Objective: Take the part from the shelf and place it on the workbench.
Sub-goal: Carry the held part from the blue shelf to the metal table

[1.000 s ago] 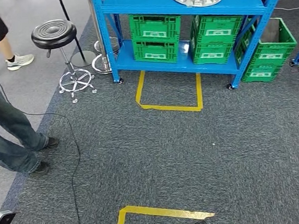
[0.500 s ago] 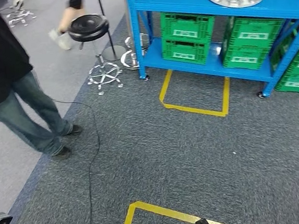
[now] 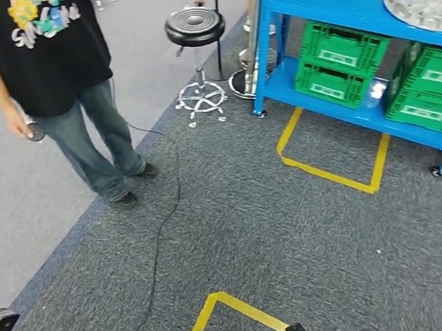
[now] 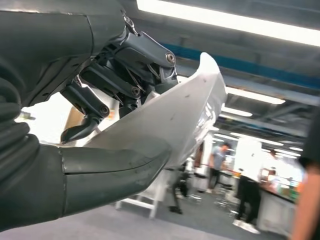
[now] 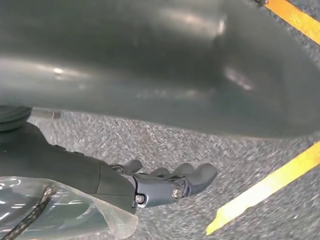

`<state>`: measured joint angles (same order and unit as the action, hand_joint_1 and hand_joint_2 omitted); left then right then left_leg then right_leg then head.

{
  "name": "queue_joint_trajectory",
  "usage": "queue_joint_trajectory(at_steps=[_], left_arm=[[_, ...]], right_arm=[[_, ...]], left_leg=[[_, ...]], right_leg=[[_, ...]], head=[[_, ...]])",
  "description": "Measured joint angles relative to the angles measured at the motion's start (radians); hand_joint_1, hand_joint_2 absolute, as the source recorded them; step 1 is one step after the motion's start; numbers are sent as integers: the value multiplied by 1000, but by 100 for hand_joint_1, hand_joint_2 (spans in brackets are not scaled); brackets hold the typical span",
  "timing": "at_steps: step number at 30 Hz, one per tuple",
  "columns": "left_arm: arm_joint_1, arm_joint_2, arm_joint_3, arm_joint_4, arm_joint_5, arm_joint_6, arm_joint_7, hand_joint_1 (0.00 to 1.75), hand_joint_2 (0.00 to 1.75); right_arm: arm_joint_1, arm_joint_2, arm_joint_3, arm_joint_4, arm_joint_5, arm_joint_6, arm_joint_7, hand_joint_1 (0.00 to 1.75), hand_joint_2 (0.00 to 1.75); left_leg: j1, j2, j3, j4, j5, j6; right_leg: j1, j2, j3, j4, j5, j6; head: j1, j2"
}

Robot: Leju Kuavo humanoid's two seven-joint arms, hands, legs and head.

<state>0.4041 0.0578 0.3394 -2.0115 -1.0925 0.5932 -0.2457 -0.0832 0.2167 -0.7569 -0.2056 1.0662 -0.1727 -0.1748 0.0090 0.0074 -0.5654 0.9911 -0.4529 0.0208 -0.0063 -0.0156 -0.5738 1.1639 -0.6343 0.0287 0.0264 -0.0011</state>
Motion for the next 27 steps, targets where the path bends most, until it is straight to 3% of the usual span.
queue_joint_trajectory(at_steps=[1, 2, 3, 4, 5, 7, 9, 11, 13, 15, 17, 18, 19, 20, 22, 24, 26, 27], left_arm=[[-2, 0, -1, 2, 0, 0, 0, 175, 175], [-2, -1, -2, 3, 0, 0, 0, 175, 175], [-2, -1, -3, 5, 0, 0, 0, 175, 175], [-2, -1, -4, 8, 0, 1, 0, 175, 175], [-3, 0, -6, 10, 0, 2, 0, 175, 175], [-6, 0, -9, 14, -1, 3, 1, 175, 175], [-10, 3, -12, 17, -2, 4, 2, 175, 175], [-11, 5, -15, 19, -3, 5, 3, 175, 175], [-13, 8, -18, 22, -5, 6, 3, 175, 175], [-22, 12, -24, 26, -7, 6, 3, 175, 175], [-29, 14, -32, 35, -10, 6, 3, 175, 175], [-30, 15, -36, 39, -12, 6, 4, 175, 175], [-32, 16, -40, 44, -13, 6, 4, 175, 175], [-33, 18, -43, 47, -14, 6, 4, 175, 175], [-40, 21, -50, 51, -16, 6, 4, 175, 175], [-46, 24, -56, 54, -16, 7, 4, 175, 175], [-48, 26, -60, 56, -16, 9, 6, 175, 175], [-48, 27, -61, 58, -17, 10, 7, 175, 175]], right_arm=[[2, 0, 0, 0, -1, 0, 0, 0, 0], [5, 0, 0, 0, -2, 0, 0, 0, 0], [8, -1, 0, 0, -3, 0, 0, 0, 0], [10, -1, -1, 0, -5, -1, -1, 0, 0], [11, -2, -1, -1, -7, -1, -2, 0, 0], [11, -4, -1, -1, -9, -2, -4, 0, 0], [13, -4, -1, -1, -10, -2, -5, 0, 0], [13, -4, -1, -1, -11, -2, -6, 0, 0], [14, -5, -1, -1, -12, -3, -8, 0, 0], [15, -5, -1, -1, -14, -3, -9, 0, 0], [18, -6, -2, -1, -17, -4, -10, 0, 0], [19, -7, -2, -1, -19, -4, -10, 0, 0], [19, -7, -2, -1, -19, -4, -10, 0, 0], [18, -8, -2, -1, -20, -4, -11, 0, 0], [18, -8, -2, -1, -20, -4, -13, 0, 0], [17, -8, -2, -1, -21, -4, -14, 0, 0], [17, -8, -2, -1, -21, -5, -15, 0, 0], [17, -8, -2, -1, -22, -5, -15, 0, 0]], left_leg=[[0, -13, -1, 0, 0, 2], [-1, -26, -1, 0, 0, 3], [-1, -41, 0, 1, 0, 2], [-1, -55, 2, 1, 0, 2], [-1, -69, 4, 2, -1, 1], [-2, -95, 4, 6, -3, -7], [-1, -117, -3, 10, -2, -18], [3, -132, -10, 12, 1, -30], [2, -93, -29, 51, -23, -40], [1, -35, -82, 168, -85, -49], [5, -17, -141, 294, -132, -55], [6, -14, -151, 316, -131, -56], [7, -12, -140, 295, -110, -56], [7, -4, -109, 236, -75, -54], [-1, 40, -36, 94, -19, -43], [-11, 69, -6, 26, -8, -29], [-14, 51, -10, 21, -9, -17], [-12, 39, -9, 17, -7, -11]], right_leg=[[0, 10, -37, 70, -25, 0], [0, 14, -64, 115, -32, -1], [0, 15, -75, 125, -19, -2], [0, 18, -66, 92, 14, -4], [-1, 29, -41, 25, 60, -6], [-6, 73, 15, -109, 119, -9], [-7, 95, 40, -158, 125, -11], [-6, 74, 45, -162, 127, -17], [-8, 49, 48, -166, 129, -29], [-7, 21, 51, -167, 127, -38], [-5, -8, 51, -167, 124, -41], [-4, -23, 53, -167, 122, -42], [-4, -35, 55, -167, 120, -41], [-3, -47, 59, -167, 117, -39], [1, -69, 68, -166, 110, -32], [6, -90, 72, -166, 104, -23], [8, -114, 74, -169, 99, -13], [7, -108, 73, -166, 93, -8]], head=[[0, 0], [0, 0], [1, 0], [1, 0], [1, 0], [-1, 0], [-2, 0], [-1, 0], [-5, 0], [-9, 0], [-9, 0], [-10, 0], [-10, 0], [-10, 0], [-10, 0], [-11, 0], [-11, 0], [-10, 0]])
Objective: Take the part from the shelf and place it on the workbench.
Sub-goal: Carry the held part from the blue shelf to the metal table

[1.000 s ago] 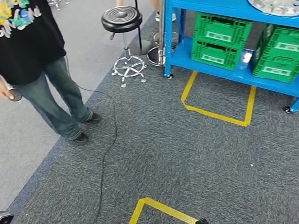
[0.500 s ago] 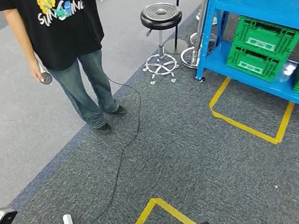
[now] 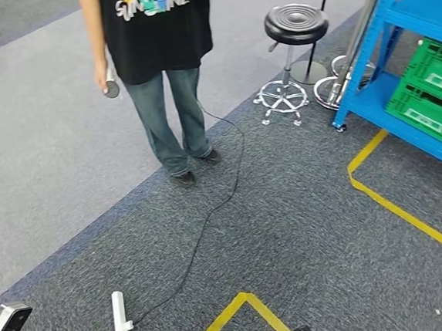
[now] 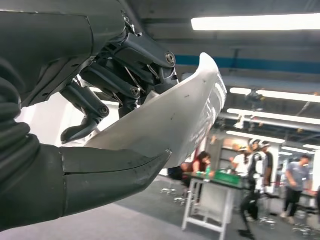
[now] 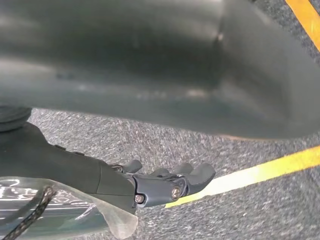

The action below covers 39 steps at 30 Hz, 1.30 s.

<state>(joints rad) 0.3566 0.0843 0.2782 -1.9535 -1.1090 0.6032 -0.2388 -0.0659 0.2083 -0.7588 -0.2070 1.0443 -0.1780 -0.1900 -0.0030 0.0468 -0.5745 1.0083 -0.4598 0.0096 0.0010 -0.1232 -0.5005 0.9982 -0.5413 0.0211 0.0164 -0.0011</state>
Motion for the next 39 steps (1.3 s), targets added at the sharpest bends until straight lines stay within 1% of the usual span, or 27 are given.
queue_joint_trajectory(at_steps=[2, 4, 5, 6, 7, 8, 10, 12, 13, 14, 15, 17, 19, 21, 22, 23, 24, 26, 28, 29, 30, 32, 34, 36, 37, 38, 39], left_arm=[[-5, 2, -5, 5, -2, 4, 4, 175, 175], [-15, 4, -18, 14, -7, 7, 10, 175, 175], [-20, 5, -26, 21, -10, 9, 12, 175, 175], [-24, 6, -35, 28, -13, 9, 14, 175, 175], [-28, 7, -43, 35, -17, 10, 15, 175, 175], [-34, 8, -53, 45, -20, 12, 17, 175, 175], [-52, 11, -79, 66, -32, 20, 23, 175, 175], [-70, 15, -108, 85, -44, 31, 31, 175, 175], [-77, 17, -121, 94, -48, 37, 37, 175, 175], [-82, 21, -133, 100, -51, 41, 42, 175, 175], [-85, 25, -143, 106, -53, 45, 49, 175, 175], [-98, 35, -161, 117, -54, 52, 59, 175, 175], [-119, 45, -183, 129, -54, 58, 67, 175, 175], [-135, 53, -207, 142, -58, 59, 75, 175, 175], [-142, 57, -219, 149, -60, 59, 79, 175, 175], [-149, 61, -230, 155, -63, 59, 82, 175, 175], [-156, 64, -239, 160, -65, 58, 86, 175, 175], [-172, 72, -255, 167, -70, 58, 93, 175, 175], [-183, 80, -266, 171, -72, 58, 99, 175, 175], [-185, 83, -269, 173, -72, 58, 101, 175, 175], [-185, 87, -272, 175, -72, 58, 102, 175, 175], [-187, 92, -275, 178, -72, 59, 104, 175, 175], [-192, 94, -279, 181, -72, 60, 104, 175, 175], [-193, 93, -285, 185, -71, 60, 106, 175, 175], [-192, 94, -286, 187, -71, 60, 107, 175, 175], [-192, 94, -288, 188, -71, 60, 109, 175, 175], [-192, 94, -289, 189, -71, 60, 112, 175, 175]], right_arm=[[0, -1, 0, 0, -2, -1, -1, 0, 0], [4, -2, 0, 0, -5, -2, -2, 0, 0], [8, -3, -1, 0, -7, -2, -2, 0, 0], [11, -4, -2, 0, -8, -3, -2, 0, 0], [14, -5, -4, 0, -10, -4, -2, 0, 0], [16, -6, -5, -1, -13, -6, -2, 0, 0], [17, -9, -8, -1, -20, -9, -3, 0, 0], [17, -10, -10, -1, -26, -10, -4, 0, 0], [17, -10, -12, -1, -27, -10, -5, 0, 0], [17, -11, -14, -1, -29, -10, -6, 0, 0], [18, -11, -15, -1, -31, -10, -6, 0, 0], [19, -11, -18, -2, -36, -9, -10, 0, 0], [22, -12, -24, -3, -44, -8, -16, 0, 0], [27, -14, -32, -5, -51, -5, -23, 0, 0], [28, -15, -35, -6, -54, -4, -27, 0, 0], [28, -15, -37, -8, -56, -2, -30, 0, 0], [28, -16, -39, -9, -58, -1, -34, 0, 0], [27, -16, -41, -11, -59, 1, -38, 0, 0], [26, -16, -44, -12, -59, 2, -39, 0, 0], [25, -16, -45, -13, -59, 2, -40, 0, 0], [24, -16, -46, -14, -59, 2, -40, 0, 0], [22, -16, -47, -15, -59, 1, -40, 0, 0], [23, -16, -48, -15, -59, 1, -40, 0, 0], [28, -17, -50, -15, -59, 1, -39, 0, 0], [30, -17, -51, -15, -59, 1, -39, 0, 0], [31, -19, -52, -16, -59, 1, -39, 0, 0], [32, -20, -53, -16, -58, 1, -39, 0, 0]], left_leg=[[5, -24, 2, -8, 5, 10], [7, -47, 1, -9, 6, 16], [6, -61, 1, -9, 6, 18], [6, -75, 2, -9, 6, 18], [6, -90, 3, -9, 6, 18], [6, -105, 4, -8, 5, 18], [6, -132, 4, -3, 3, 13], [8, -156, -3, 2, 2, 3], [10, -168, -7, 4, 3, -4], [12, -180, -11, 3, 6, -10], [14, -175, -13, 6, 5, -15], [11, -127, -34, 50, -21, -25], [12, -70, -91, 169, -80, -33], [15, -55, -143, 276, -115, -38], [16, -53, -147, 283, -106, -38], [15, -49, -128, 248, -79, -35], [13, -39, -94, 182, -43, -30], [2, 1, -27, 54, -2, -14], [-9, 16, -8, 9, -2, 0], [-11, 6, -9, 6, 0, 5], [-9, -6, -7, 0, 3, 10], [-3, -26, -2, -12, 11, 21], [1, -48, 0, -17, 14, 27], [1, -73, 0, -17, 14, 28], [1, -86, 1, -17, 14, 28], [2, -101, 2, -16, 13, 27], [4, -115, 3, -14, 12, 24]], right_leg=[[-3, 50, -27, 58, -39, 7], [-5, 105, -94, 192, -98, 8], [-4, 115, -130, 255, -116, 7], [-4, 120, -153, 287, -114, 7], [-4, 123, -159, 280, -92, 5], [-4, 128, -146, 235, -54, 4], [-9, 170, -94, 96, 22, 1], [-12, 209, -58, 19, 45, 0], [-11, 212, -54, 15, 41, -2], [-10, 201, -50, 14, 43, -6], [-10, 189, -49, 11, 46, -12], [-11, 162, -44, 6, 48, -23], [-7, 132, -41, 5, 45, -32], [-3, 100, -40, 5, 41, -35], [-2, 85, -39, 5, 39, -36], [0, 72, -37, 5, 37, -35], [1, 59, -33, 5, 35, -34], [6, 38, -27, 5, 29, -29], [8, 18, -24, 5, 25, -20], [8, 8, -22, 3, 24, -15], [7, 6, -22, 3, 20, -10], [4, 48, -36, 38, -4, 0], [0, 107, -94, 155, -60, 5], [-1, 122, -162, 278, -99, 10], [-2, 122, -178, 296, -91, 12], [-4, 124, -173, 272, -64, 13], [-8, 132, -151, 213, -23, 15]], head=[[4, 0], [7, 0], [7, 0], [6, 0], [6, 0], [6, 0], [6, 0], [6, 0], [5, 0], [5, 0], [5, 0], [0, 0], [-4, 0], [-4, 0], [-4, 0], [-4, 0], [-4, 0], [-3, 0], [-3, 0], [-3, 0], [-3, 0], [-1, 0], [4, 0], [5, 0], [5, 0], [6, 0], [6, 0]])
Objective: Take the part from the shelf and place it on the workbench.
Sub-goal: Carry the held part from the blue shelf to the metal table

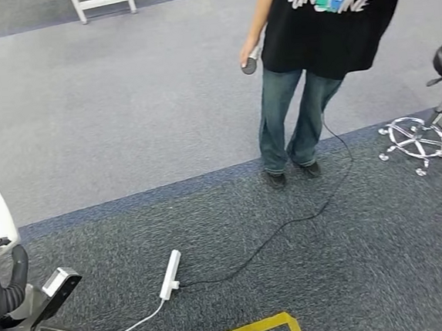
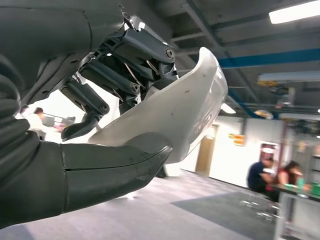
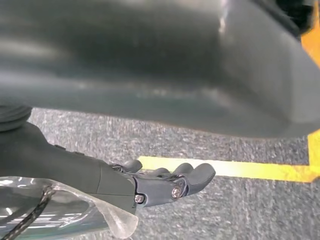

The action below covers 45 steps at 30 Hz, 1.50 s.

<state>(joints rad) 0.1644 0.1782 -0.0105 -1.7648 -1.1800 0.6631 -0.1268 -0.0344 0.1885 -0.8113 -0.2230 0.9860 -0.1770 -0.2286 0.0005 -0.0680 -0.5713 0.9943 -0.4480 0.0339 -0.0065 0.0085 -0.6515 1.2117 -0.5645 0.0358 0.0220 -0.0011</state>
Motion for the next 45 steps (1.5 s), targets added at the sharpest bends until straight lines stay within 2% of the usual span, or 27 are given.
queue_joint_trajectory(at_steps=[2, 4, 7, 9, 11, 13, 14, 15, 16, 18, 20, 22, 23, 25, 27, 28, 29, 30, 32, 34, 36, 37, 38, 40, 42, 44, 45], left_arm=[[-1, 1, -3, 0, 0, 0, 5, 175, 175], [1, 4, -5, 0, 1, 1, 10, 175, 175], [8, 8, -8, 0, 0, 1, 14, 175, 175], [10, 11, -10, 0, 0, 1, 16, 175, 175], [10, 14, -13, 0, 0, 0, 18, 175, 175], [11, 15, -16, 0, -1, 0, 22, 175, 175], [13, 15, -18, 0, -1, 0, 24, 175, 175], [15, 15, -19, 0, -1, 0, 25, 175, 175], [16, 16, -20, 0, -1, 0, 26, 175, 175], [16, 18, -21, 0, -2, 0, 26, 175, 175], [15, 20, -23, 0, -2, 0, 26, 175, 175], [17, 22, -24, 0, -2, 0, 26, 175, 175], [19, 22, -24, 0, -2, 0, 27, 175, 175], [18, 23, -24, -2, -3, 0, 27, 175, 175], [15, 23, -25, -3, -3, -2, 29, 175, 175], [15, 23, -26, -3, -3, -3, 31, 175, 175], [16, 23, -27, -3, -4, -3, 32, 175, 175], [16, 23, -27, -3, -4, -4, 33, 175, 175], [16, 23, -29, -3, -4, -5, 36, 175, 175], [14, 23, -31, -3, -5, -8, 40, 175, 175], [13, 25, -34, -4, -6, -11, 43, 175, 175], [14, 26, -35, -4, -7, -12, 44, 175, 175], [15, 27, -36, -4, -8, -13, 45, 175, 175], [14, 30, -38, -4, -11, -13, 46, 175, 175], [8, 33, -39, -4, -12, -13, 46, 175, 175], [7, 35, -40, -4, -13, -13, 46, 175, 175], [7, 35, -40, -4, -13, -13, 46, 175, 175]], right_arm=[[0, -2, -2, -1, 1, 1, 0, 0, 0], [-1, -2, -3, -1, 4, 2, -1, 0, 0], [-1, -3, -4, -2, 6, 2, -1, 0, 0], [-1, -3, -4, -2, 7, 3, -1, 0, 0], [1, -3, -5, -2, 9, 4, -1, 0, 0], [4, -4, -5, -2, 9, 4, 0, 0, 0], [4, -5, -5, -3, 9, 4, 0, 0, 0], [4, -5, -5, -3, 9, 4, 0, 0, 0], [3, -5, -5, -3, 9, 4, 0, 0, 0], [3, -5, -5, -3, 10, 4, 0, 0, 0], [2, -5, -5, -3, 10, 4, 1, 0, 0], [-1, -5, -6, -3, 10, 4, 1, 0, 0], [-2, -5, -6, -4, 10, 4, 0, 0, 0], [-4, -5, -6, -4, 11, 4, 0, 0, 0], [-1, -6, -5, -4, 12, 5, -1, 0, 0], [1, -6, -5, -4, 12, 5, -2, 0, 0], [3, -6, -6, -4, 12, 5, -2, 0, 0], [4, -6, -6, -4, 12, 6, -2, 0, 0], [5, -8, -6, -5, 12, 6, -2, 0, 0], [5, -10, -6, -5, 12, 7, -1, 0, 0], [4, -12, -7, -6, 13, 8, 0, 0, 0], [4, -12, -7, -6, 13, 8, 0, 0, 0], [4, -12, -8, -7, 14, 9, 0, 0, 0], [4, -12, -8, -8, 16, 10, 0, 0, 0], [5, -13, -8, -8, 17, 11, -1, 0, 0], [8, -13, -8, -8, 18, 11, -1, 0, 0], [8, -13, -9, -8, 19, 11, -1, 0, 0]], left_leg=[[2, -26, -3, 9, -5, -9], [4, -49, -12, 18, -7, -22], [9, -75, -20, 16, -1, -34], [6, -32, -33, 47, -20, -40], [4, 34, -81, 152, -75, -48], [7, 56, -142, 277, -125, -51], [8, 59, -154, 302, -126, -51], [9, 61, -149, 290, -109, -49], [8, 68, -124, 242, -78, -46], [-2, 112, -53, 106, -24, -35], [-13, 144, -18, 34, -13, -25], [-16, 125, -19, 27, -15, -16], [-15, 113, -17, 22, -13, -11], [-8, 89, -11, 12, -7, -1], [-5, 66, -10, 10, -5, 5], [-5, 52, -10, 11, -5, 6], [-5, 37, -10, 11, -5, 7], [-4, 22, -8, 12, -6, 6], [-2, -6, -5, 14, -9, 1], [-2, -33, -8, 23, -15, -9], [0, -57, -17, 28, -16, -21], [3, -69, -20, 28, -14, -26], [5, -66, -22, 30, -15, -31], [3, -18, -39, 70, -42, -40], [3, 42, -93, 187, -103, -48], [7, 57, -148, 299, -143, -53], [8, 59, -153, 310, -136, -54]], right_leg=[[-10, 47, 59, -135, 60, 2], [-13, 77, 89, -192, 68, -2], [-7, 57, 94, -193, 67, -14], [-9, 34, 100, -199, 67, -25], [-7, 1, 106, -203, 65, -38], [-2, -30, 108, -203, 61, -44], [0, -45, 109, -203, 59, -45], [2, -59, 111, -203, 56, -46], [4, -72, 114, -203, 54, -45], [9, -96, 122, -203, 47, -40], [13, -117, 127, -203, 40, -32], [14, -140, 133, -206, 35, -23], [13, -135, 135, -203, 30, -17], [9, -81, 112, -153, -2, -8], [5, -22, 44, -24, -59, -3], [5, -13, 7, 42, -79, -2], [5, -10, -21, 82, -82, -1], [4, -9, -31, 84, -64, 0], [1, 8, 3, -21, 17, 0], [-5, 54, 55, -144, 68, -2], [-6, 75, 78, -185, 69, -8], [-5, 64, 82, -188, 69, -13], [-5, 52, 85, -191, 70, -19], [-6, 25, 91, -197, 71, -33], [-3, -5, 95, -199, 67, -43], [0, -35, 97, -199, 63, -46], [1, -49, 98, -199, 61, -46]], head=[[0, 0], [-1, 0], [-1, 0], [-4, 0], [-8, 0], [-9, 0], [-9, 0], [-9, 0], [-9, 0], [-9, 0], [-8, 0], [-8, 0], [-8, 0], [-4, 0], [-1, 0], [0, 0], [0, 0], [0, 0], [0, 0], [0, 0], [0, 0], [0, 0], [0, 0], [-4, 0], [-6, 0], [-6, 0], [-6, 0]])
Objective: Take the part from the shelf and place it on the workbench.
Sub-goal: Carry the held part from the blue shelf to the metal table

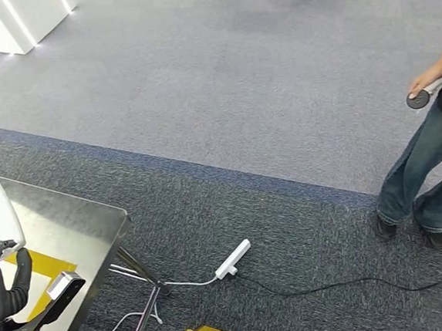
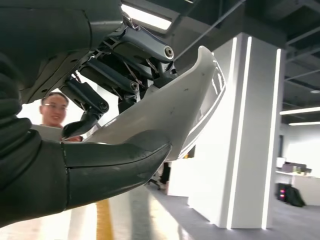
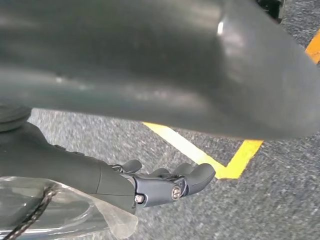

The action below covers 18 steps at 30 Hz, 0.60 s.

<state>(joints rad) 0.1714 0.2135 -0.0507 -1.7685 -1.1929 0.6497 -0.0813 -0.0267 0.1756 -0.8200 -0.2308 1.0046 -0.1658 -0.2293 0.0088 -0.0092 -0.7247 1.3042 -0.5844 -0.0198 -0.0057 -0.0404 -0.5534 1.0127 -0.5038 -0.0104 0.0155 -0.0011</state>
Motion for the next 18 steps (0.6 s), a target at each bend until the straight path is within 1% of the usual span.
queue_joint_trajectory(at_steps=[1, 2, 3, 4, 5, 6, 7, 8, 9, 10, 11, 12, 13, 14, 15, 16, 17, 18], left_arm=[[0, 1, 0, 0, 0, 0, 0, 175, 175], [0, 3, 0, 0, 0, 0, 0, 175, 175], [-1, 4, 0, 0, 0, 0, 0, 175, 175], [-2, 6, 0, 0, 0, 0, 0, 175, 175], [-3, 7, 0, 0, 0, 1, 0, 175, 175], [-3, 8, 0, 0, 0, 2, 0, 175, 175], [-3, 10, 1, 0, 0, 2, 0, 175, 175], [-3, 11, 1, 0, 0, 3, 0, 175, 175], [-2, 12, 2, 0, 0, 5, 0, 175, 175], [-5, 12, 2, 0, -1, 6, 0, 175, 175], [-8, 12, 2, 0, -1, 8, 0, 175, 175], [-10, 12, 1, 0, -3, 10, 0, 175, 175], [-13, 11, 1, 0, -5, 10, -1, 175, 175], [-14, 11, 0, 1, -7, 10, -2, 175, 175], [-13, 11, -1, 1, -9, 10, -3, 175, 175], [-14, 11, -1, 1, -10, 11, -3, 175, 175], [-14, 11, -2, 1, -10, 11, -3, 175, 175], [-14, 11, -2, 1, -11, 12, -3, 175, 175]], right_arm=[[-1, 0, 0, 0, 0, 0, 0, 0, 0], [-2, 0, 0, 0, 1, 0, 0, 0, 0], [-2, 0, 0, 0, 1, 0, 0, 0, 0], [-3, 0, 0, 0, 2, 0, 0, 0, 0], [-3, 0, 0, 0, 3, 0, 0, 0, 0], [-4, 0, 0, 0, 4, 0, 0, 0, 0], [-5, 0, 0, 0, 5, 0, 0, 0, 0], [-7, 0, 0, -1, 6, 0, -1, 0, 0], [-8, 0, 0, -1, 7, 1, -2, 0, 0], [-9, 0, 0, -2, 8, 1, -3, 0, 0], [-9, 0, 0, -2, 8, 2, -4, 0, 0], [-8, -1, 0, -2, 8, 2, -5, 0, 0], [-7, -1, 0, -2, 8, 2, -6, 0, 0], [-5, -2, 0, -2, 8, 3, -6, 0, 0], [-3, -2, 0, -2, 8, 3, -6, 0, 0], [-2, -2, 0, -2, 8, 3, -6, 0, 0], [-2, -3, 0, -2, 8, 3, -6, 0, 0], [-3, -4, 0, -2, 8, 3, -6, 0, 0]], left_leg=[[1, 3, 15, -29, 25, 1], [0, 14, 46, -91, 62, 3], [-4, 38, 83, -161, 91, 8], [-10, 62, 113, -221, 110, 14], [-16, 81, 131, -259, 118, 20], [-21, 89, 136, -273, 115, 25], [-24, 79, 134, -278, 115, 31], [-21, 65, 135, -282, 117, 37], [-18, 53, 138, -288, 120, 43], [-14, 40, 142, -294, 123, 48], [-10, 28, 145, -298, 126, 53], [-10, 16, 145, -298, 126, 56], [-9, 2, 145, -298, 126, 57], [-9, -13, 145, -298, 125, 58], [-9, -27, 146, -297, 125, 58], [-9, -42, 148, -297, 124, 57], [-8, -57, 150, -296, 123, 55], [-7, -70, 151, -294, 121, 52]], right_leg=[[1, -13, 3, 0, -3, 1], [2, -27, 7, 0, -6, 3], [3, -38, 12, 0, -9, 6], [6, -49, 15, 1, -13, 10], [8, -59, 18, 1, -16, 14], [10, -71, 19, 0, -19, 19], [11, -83, 22, -1, -22, 24], [11, -92, 24, -3, -25, 29], [10, -83, 24, 3, -33, 35], [8, -59, 14, 26, -48, 39], [6, -25, -7, 72, -72, 42], [4, 9, -39, 139, -102, 44], [3, 28, -79, 212, -129, 46], [3, 36, -113, 268, -143, 47], [3, 39, -133, 292, -138, 47], [2, 40, -132, 272, -111, 47], [1, 48, -112, 214, -69, 46], [-1, 69, -83, 140, -29, 44]], head=[[0, 0], [0, 0], [0, 0], [0, 0], [1, 0], [1, 0], [1, 0], [1, 0], [2, 0], [5, 0], [7, 0], [10, 0], [10, 0], [10, 0], [10, 0], [10, 0], [10, 0], [10, 0]])
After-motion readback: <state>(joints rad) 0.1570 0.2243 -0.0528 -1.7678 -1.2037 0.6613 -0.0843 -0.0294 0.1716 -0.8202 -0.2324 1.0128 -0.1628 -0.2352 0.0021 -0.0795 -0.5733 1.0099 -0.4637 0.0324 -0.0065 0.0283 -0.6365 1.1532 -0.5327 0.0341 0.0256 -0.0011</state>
